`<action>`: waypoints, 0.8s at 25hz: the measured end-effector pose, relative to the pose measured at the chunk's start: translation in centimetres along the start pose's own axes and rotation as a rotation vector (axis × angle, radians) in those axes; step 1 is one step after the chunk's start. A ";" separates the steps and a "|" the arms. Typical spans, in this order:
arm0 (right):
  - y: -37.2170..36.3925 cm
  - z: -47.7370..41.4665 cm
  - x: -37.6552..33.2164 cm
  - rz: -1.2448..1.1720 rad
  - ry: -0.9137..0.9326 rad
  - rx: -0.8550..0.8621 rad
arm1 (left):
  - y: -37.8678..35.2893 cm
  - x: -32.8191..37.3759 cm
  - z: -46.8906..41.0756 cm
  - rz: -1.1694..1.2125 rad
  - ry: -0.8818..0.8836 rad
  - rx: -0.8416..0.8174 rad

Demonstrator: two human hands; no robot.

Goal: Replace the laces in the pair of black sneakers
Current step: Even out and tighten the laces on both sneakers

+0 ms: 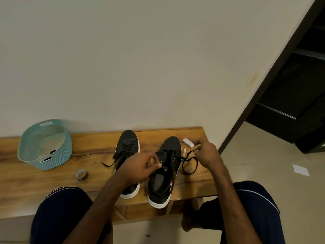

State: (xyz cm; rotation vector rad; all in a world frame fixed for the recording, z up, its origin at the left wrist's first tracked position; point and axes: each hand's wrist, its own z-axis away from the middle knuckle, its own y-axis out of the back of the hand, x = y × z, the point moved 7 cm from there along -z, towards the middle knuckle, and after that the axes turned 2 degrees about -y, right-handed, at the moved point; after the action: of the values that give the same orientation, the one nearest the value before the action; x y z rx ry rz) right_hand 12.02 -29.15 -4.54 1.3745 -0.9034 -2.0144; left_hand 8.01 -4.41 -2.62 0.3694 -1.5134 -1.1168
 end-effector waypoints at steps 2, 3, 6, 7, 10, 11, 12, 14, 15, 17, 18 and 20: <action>1.1 -0.1 0.2 0.030 0.017 0.030 | -1.5 0.0 -0.9 -0.308 0.008 0.040; 1.4 -0.1 0.3 0.014 0.011 0.036 | -1.7 0.1 -1.3 -0.346 0.023 0.109; 2.0 0.5 -0.3 -0.183 0.025 0.007 | -2.6 0.1 -3.0 -0.235 0.056 0.231; 2.3 1.0 -0.9 -0.237 0.053 0.012 | -3.3 -0.1 -3.6 -0.188 0.078 0.207; 2.2 1.3 -2.1 -0.204 0.187 0.109 | -4.7 -1.0 -5.1 0.038 0.139 0.101; 1.6 0.9 -2.0 -0.186 0.201 0.104 | -4.7 -1.4 -5.5 0.089 0.143 0.067; 0.8 0.5 -1.8 -0.171 0.198 0.074 | -4.7 -1.8 -5.7 0.108 0.155 0.023; -1.4 -0.3 -1.3 -0.134 0.162 -0.034 | -4.8 -2.6 -5.9 0.099 0.182 -0.060; -2.4 -0.5 -1.3 -0.136 0.143 -0.082 | -5.0 -2.8 -6.0 0.073 0.191 -0.071; -3.5 -0.7 -1.8 -0.222 0.130 -0.097 | -4.9 -2.9 -6.2 0.031 0.203 0.012; -3.8 -0.7 -2.2 -0.285 0.139 -0.080 | -4.7 -2.9 -6.3 0.049 0.220 0.080; -4.6 -1.1 -3.0 -0.369 0.171 -0.060 | -4.1 -3.5 -6.1 0.151 0.282 0.198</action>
State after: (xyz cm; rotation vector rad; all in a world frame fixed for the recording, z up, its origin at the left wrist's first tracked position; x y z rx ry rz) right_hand 13.78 -24.24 -6.57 1.7499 -0.5388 -2.1223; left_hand 13.12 -6.46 -8.65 0.5169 -1.3784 -0.7639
